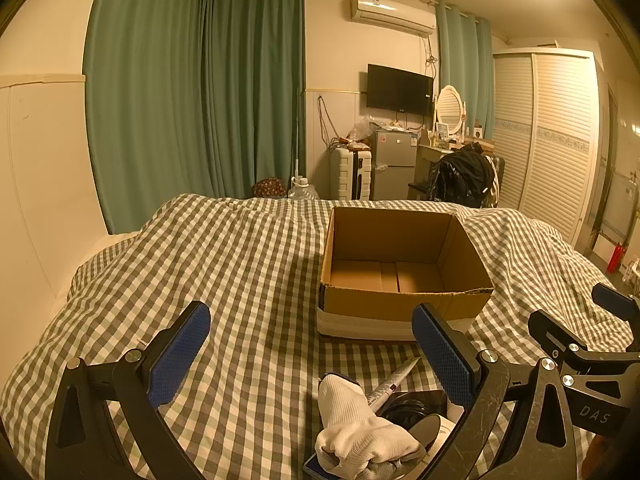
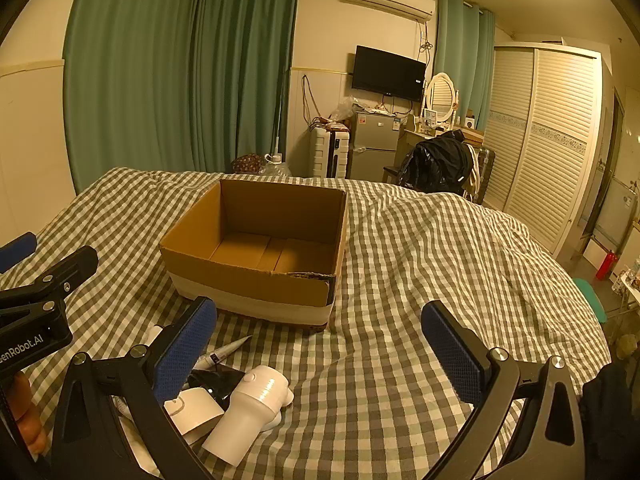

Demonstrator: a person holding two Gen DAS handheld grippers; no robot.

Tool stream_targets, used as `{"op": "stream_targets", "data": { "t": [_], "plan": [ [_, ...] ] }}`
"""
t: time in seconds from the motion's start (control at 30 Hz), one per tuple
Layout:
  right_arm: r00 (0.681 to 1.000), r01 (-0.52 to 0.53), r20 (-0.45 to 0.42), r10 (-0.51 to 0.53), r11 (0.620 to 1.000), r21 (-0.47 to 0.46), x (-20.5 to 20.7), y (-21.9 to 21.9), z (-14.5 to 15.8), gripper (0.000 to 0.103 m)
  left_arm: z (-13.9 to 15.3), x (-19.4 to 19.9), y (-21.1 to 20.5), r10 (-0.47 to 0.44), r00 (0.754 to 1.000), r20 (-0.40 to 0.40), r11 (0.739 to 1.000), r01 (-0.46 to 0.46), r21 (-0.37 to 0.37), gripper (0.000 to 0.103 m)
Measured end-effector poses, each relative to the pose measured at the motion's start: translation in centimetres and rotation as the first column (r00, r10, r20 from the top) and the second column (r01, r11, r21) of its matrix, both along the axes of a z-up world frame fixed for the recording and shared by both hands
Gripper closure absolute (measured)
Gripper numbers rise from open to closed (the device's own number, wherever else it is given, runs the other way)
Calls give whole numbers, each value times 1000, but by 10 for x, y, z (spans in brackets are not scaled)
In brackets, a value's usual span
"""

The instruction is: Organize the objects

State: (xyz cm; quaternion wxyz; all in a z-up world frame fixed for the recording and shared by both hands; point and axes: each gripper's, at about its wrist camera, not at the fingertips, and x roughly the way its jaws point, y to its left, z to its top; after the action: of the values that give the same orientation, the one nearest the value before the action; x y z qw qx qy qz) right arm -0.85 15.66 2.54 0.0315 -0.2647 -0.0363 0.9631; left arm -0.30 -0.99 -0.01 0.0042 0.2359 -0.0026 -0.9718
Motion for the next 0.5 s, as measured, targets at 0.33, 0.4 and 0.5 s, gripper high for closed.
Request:
{"op": "stream_targets", "data": {
  "t": [0.33, 0.4, 0.5],
  "plan": [
    [1000, -2, 7, 2, 1000, -4, 0, -3, -2, 0, -1, 1, 0, 3, 1000, 0, 1000, -3, -2, 0],
    [1000, -4, 8, 4, 1000, -4, -1, -3, -2, 0, -2, 1, 0, 4, 1000, 1, 1000, -4, -2, 0],
    [1000, -6, 9, 6, 1000, -4, 0, -4, -4, 0, -2, 0, 0, 4, 1000, 4, 1000, -4, -2, 0]
  ]
}}
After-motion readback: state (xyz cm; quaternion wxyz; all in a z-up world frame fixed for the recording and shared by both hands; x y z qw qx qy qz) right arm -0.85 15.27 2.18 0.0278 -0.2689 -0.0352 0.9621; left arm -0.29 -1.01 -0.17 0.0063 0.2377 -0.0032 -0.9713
